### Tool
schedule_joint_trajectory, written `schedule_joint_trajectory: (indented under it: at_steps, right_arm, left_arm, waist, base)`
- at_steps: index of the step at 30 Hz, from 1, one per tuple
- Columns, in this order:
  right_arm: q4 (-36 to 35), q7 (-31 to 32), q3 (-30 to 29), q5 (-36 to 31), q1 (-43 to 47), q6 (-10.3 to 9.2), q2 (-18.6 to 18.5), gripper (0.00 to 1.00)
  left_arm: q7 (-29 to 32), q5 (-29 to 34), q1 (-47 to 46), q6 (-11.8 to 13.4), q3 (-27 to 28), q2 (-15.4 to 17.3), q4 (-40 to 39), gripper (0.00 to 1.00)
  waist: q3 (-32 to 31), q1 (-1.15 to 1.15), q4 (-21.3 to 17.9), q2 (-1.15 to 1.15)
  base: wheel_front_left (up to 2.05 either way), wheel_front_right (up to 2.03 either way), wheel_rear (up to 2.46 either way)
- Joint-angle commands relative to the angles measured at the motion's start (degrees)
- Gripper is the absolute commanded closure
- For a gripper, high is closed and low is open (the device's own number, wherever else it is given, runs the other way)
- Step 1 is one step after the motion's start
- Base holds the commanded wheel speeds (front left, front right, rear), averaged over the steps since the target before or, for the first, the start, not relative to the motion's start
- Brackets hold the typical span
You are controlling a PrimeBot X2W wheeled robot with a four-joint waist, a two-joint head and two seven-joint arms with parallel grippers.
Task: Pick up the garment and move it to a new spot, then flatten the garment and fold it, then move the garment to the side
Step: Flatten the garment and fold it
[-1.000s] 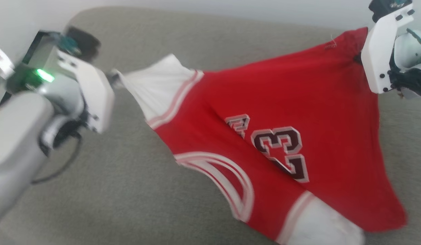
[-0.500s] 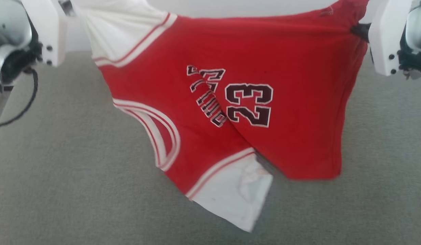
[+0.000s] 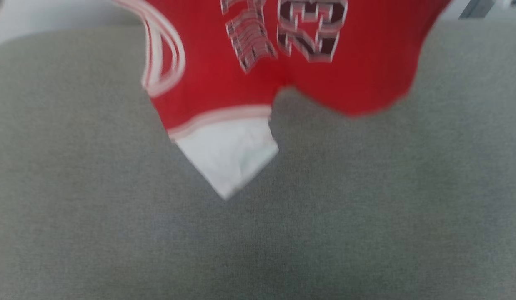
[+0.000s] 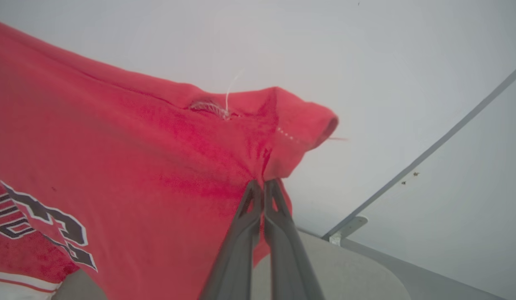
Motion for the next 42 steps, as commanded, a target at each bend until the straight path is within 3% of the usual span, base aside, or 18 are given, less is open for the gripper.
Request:
schedule_joint_trajectory:
  at_steps: [1,9,12,15,18,21,26,31,37,42]
  right_arm:
    - [2.6,-4.4,-1.7,-2.7,-3.2,-0.01,1.5,1.0]
    - [12.9,-21.0,-5.1,-15.0,-13.9,-0.01,7.1,1.0]
    - [15.7,-23.6,-5.9,-17.4,-15.2,-0.01,8.3,1.0]
    - [19.3,-26.0,-5.9,-19.4,-15.9,-0.01,9.9,1.0]
    - [22.8,-25.8,-5.1,-19.5,-14.0,-0.01,10.9,1.0]
    - [25.1,-25.3,-3.1,-17.8,-11.2,-0.01,10.9,1.0]
    - [26.0,-23.0,1.4,-13.0,-4.6,-0.01,10.0,1.0]
    - [22.1,-19.9,6.3,-7.1,3.2,-0.01,8.4,1.0]
    - [13.4,-15.7,10.0,0.4,13.4,-0.01,3.3,1.0]
    - [5.7,-12.5,10.0,4.8,22.9,-0.01,-1.1,1.0]
  left_arm:
    - [-4.4,2.1,-4.1,0.5,0.6,-0.8,2.7,1.0]
    - [-23.0,9.4,-17.2,2.8,0.3,-4.7,12.0,1.0]
    - [-25.6,10.3,-19.1,2.9,0.1,-6.0,13.9,1.0]
    - [-27.2,11.2,-19.3,1.6,-0.3,-7.5,16.2,1.0]
    - [-27.3,9.5,-15.5,-1.6,-0.8,-9.3,19.2,1.0]
    - [-23.3,7.6,-11.5,-4.0,-2.6,-11.2,22.0,1.0]
    - [-14.2,1.7,-0.1,-4.6,-6.6,-12.7,19.7,1.0]
    - [-4.7,-6.7,9.7,-4.6,-10.4,-8.4,11.4,1.0]
    - [3.2,-12.9,20.6,-4.4,-12.4,-2.3,2.0,1.0]
    - [8.3,-15.6,29.7,-0.2,-13.4,2.6,-8.9,1.0]
  waist:
    - [4.9,0.0,-0.3,0.0]
    - [12.4,0.0,0.3,0.0]
    - [13.5,0.0,0.8,0.0]
    - [14.4,0.0,1.8,0.0]
    - [14.2,0.0,2.8,0.0]
    - [13.4,0.0,3.7,0.0]
    - [11.2,0.0,5.1,0.0]
    - [9.0,0.0,5.6,0.0]
    - [6.5,0.0,5.9,0.0]
    - [4.4,0.0,6.0,0.0]
  base:
    - [0.0,0.0,0.0]
    - [0.0,0.0,0.0]
    - [0.0,0.0,0.0]
    - [0.0,0.0,0.0]
    - [0.0,0.0,0.0]
    - [0.0,0.0,0.0]
    - [0.0,0.0,0.0]
    - [0.0,0.0,0.0]
    - [0.0,0.0,0.0]
    - [0.0,0.0,0.0]
